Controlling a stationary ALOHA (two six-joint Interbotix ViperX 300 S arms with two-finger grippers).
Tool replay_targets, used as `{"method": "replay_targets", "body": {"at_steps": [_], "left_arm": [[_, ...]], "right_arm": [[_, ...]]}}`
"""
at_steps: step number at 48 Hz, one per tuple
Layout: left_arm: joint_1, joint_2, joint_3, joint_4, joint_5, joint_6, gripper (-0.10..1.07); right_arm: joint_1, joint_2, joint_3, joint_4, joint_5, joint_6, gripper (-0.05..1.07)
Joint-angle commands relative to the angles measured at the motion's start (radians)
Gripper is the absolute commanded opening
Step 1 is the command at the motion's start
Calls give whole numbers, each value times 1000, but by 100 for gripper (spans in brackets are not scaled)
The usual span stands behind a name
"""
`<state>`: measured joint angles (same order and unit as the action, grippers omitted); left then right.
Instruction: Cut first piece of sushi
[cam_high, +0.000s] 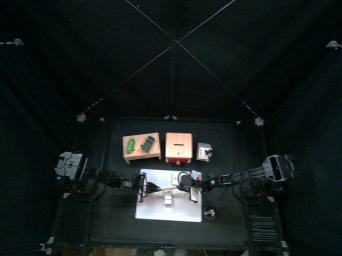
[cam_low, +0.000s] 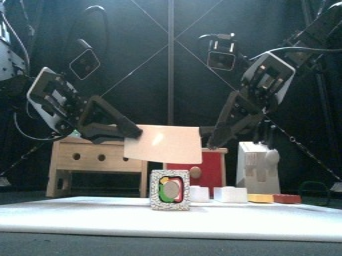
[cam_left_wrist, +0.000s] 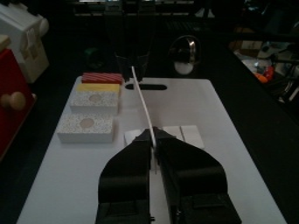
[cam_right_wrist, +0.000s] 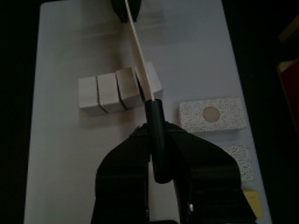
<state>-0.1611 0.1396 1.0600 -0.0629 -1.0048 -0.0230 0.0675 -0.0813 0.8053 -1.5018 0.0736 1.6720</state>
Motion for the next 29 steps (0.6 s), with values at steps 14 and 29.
{"method": "replay_targets", "body": {"at_steps": [14,29], "left_arm": [[-32,17,-57,14,66,3,44],[-31,5,-54,9,75,9,44]], "right_arm": [[21,-3,-29,31,40,5,46],[20,2,-41,32,92,3,46]]}}
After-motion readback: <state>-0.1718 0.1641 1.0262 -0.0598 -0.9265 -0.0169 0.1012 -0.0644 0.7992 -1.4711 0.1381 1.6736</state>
